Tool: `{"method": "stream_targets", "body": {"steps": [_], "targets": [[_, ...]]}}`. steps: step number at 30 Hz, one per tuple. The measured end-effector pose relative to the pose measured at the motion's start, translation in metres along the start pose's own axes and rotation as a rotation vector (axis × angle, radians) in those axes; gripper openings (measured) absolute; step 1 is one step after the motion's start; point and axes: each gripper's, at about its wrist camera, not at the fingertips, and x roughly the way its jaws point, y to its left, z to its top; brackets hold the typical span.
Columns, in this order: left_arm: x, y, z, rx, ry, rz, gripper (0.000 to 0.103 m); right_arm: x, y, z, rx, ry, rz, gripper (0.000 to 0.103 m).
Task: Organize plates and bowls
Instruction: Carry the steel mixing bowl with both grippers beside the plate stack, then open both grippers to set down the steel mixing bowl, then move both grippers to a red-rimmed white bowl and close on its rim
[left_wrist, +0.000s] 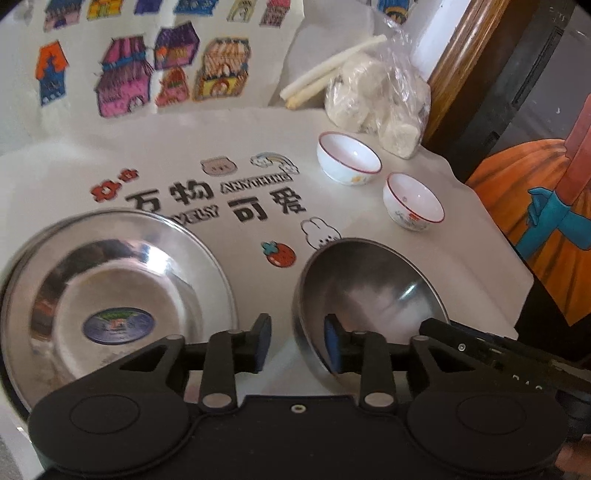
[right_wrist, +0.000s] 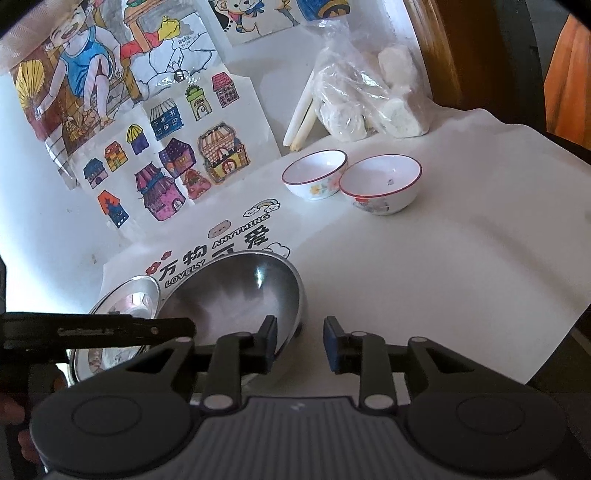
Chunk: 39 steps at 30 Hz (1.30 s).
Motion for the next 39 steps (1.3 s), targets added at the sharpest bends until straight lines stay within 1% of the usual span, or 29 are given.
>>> {"method": "stream_targets", "body": {"steps": [4, 6, 7, 8, 9, 11, 13, 15, 17, 18, 20, 23, 25, 27, 29, 32, 35, 39], "targets": [[-0.015, 0.002, 0.003, 0.000, -0.050, 0.013, 0.047, -0.003, -0.001, 0.000, -0.002, -0.019, -0.013, 0.036], [-0.022, 0.000, 0.007, 0.010, -0.085, 0.024, 0.065, -0.004, -0.003, 0.002, -0.005, -0.033, -0.020, 0.037], [-0.024, -0.003, 0.009, 0.017, -0.102, 0.031, 0.069, -0.005, -0.004, 0.004, -0.005, -0.041, -0.023, 0.041], [-0.026, -0.005, 0.011, 0.024, -0.119, 0.037, 0.075, -0.005, -0.006, 0.006, -0.005, -0.048, -0.025, 0.048], [-0.026, -0.007, 0.015, 0.029, -0.131, 0.038, 0.079, -0.006, -0.007, 0.007, -0.004, -0.056, -0.027, 0.051], [-0.026, -0.010, 0.022, 0.029, -0.143, 0.030, 0.084, -0.007, -0.010, 0.010, -0.004, -0.067, -0.027, 0.060], [-0.024, -0.014, 0.031, 0.032, -0.160, 0.026, 0.091, -0.006, -0.013, 0.013, -0.007, -0.076, -0.032, 0.067], [-0.022, -0.017, 0.039, 0.033, -0.185, 0.039, 0.102, -0.007, -0.015, 0.017, -0.019, -0.084, -0.036, 0.076], [-0.019, -0.020, 0.047, 0.035, -0.205, 0.059, 0.102, -0.007, -0.017, 0.020, -0.030, -0.097, -0.036, 0.089], [-0.017, -0.021, 0.051, 0.039, -0.208, 0.066, 0.102, -0.008, -0.018, 0.022, -0.034, -0.106, -0.034, 0.091], [-0.013, -0.022, 0.059, 0.036, -0.208, 0.093, 0.102, -0.008, -0.021, 0.026, -0.037, -0.118, -0.035, 0.099], [-0.008, -0.023, 0.067, 0.033, -0.208, 0.126, 0.102, -0.007, -0.027, 0.032, -0.036, -0.139, -0.035, 0.103], [-0.004, -0.023, 0.072, 0.036, -0.202, 0.140, 0.102, -0.004, -0.030, 0.036, -0.041, -0.147, -0.044, 0.103], [-0.001, -0.022, 0.077, 0.049, -0.197, 0.148, 0.102, 0.000, -0.034, 0.042, -0.050, -0.149, -0.056, 0.103], [0.003, -0.021, 0.084, 0.053, -0.174, 0.146, 0.102, 0.003, -0.036, 0.049, -0.066, -0.154, -0.069, 0.103], [0.010, -0.012, 0.097, 0.000, -0.150, 0.143, 0.102, 0.010, -0.038, 0.067, -0.116, -0.160, -0.092, 0.103], [0.018, -0.006, 0.112, -0.050, -0.163, 0.147, 0.102, 0.022, -0.039, 0.091, -0.157, -0.169, -0.119, 0.103], [0.040, -0.002, 0.132, -0.087, -0.163, 0.134, 0.102, 0.047, -0.042, 0.120, -0.181, -0.162, -0.123, 0.102]]}}
